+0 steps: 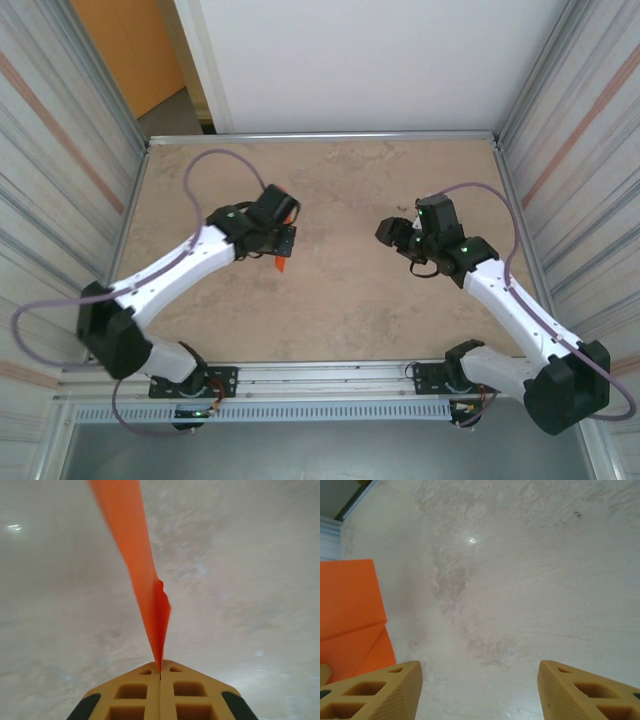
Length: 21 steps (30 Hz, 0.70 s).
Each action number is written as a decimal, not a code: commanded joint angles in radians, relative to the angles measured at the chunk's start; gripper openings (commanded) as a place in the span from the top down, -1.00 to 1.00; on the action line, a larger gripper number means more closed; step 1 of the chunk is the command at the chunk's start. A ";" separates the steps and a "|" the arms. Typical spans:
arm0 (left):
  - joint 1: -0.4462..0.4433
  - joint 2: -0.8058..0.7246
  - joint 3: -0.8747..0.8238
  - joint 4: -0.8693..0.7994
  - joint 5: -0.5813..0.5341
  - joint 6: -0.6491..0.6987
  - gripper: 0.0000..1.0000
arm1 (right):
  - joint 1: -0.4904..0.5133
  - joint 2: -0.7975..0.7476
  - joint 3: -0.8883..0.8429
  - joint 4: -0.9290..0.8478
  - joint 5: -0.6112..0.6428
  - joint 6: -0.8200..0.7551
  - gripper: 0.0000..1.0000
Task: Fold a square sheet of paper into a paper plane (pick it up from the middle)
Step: Turn over the paper at the center of the table.
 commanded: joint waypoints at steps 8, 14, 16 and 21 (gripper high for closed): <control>-0.138 0.433 0.318 -0.292 -0.304 -0.068 0.97 | -0.160 -0.044 0.128 -0.115 0.078 -0.079 -0.29; -0.166 0.544 0.369 -0.167 -0.063 -0.067 0.84 | -0.195 -0.044 0.110 -0.116 0.088 -0.062 -0.31; -0.156 0.551 0.348 -0.068 0.085 -0.050 0.71 | -0.198 -0.043 0.105 -0.109 0.090 -0.062 -0.34; -0.133 0.512 0.296 0.109 0.323 -0.038 0.32 | -0.203 -0.017 0.112 -0.126 0.088 -0.073 -0.37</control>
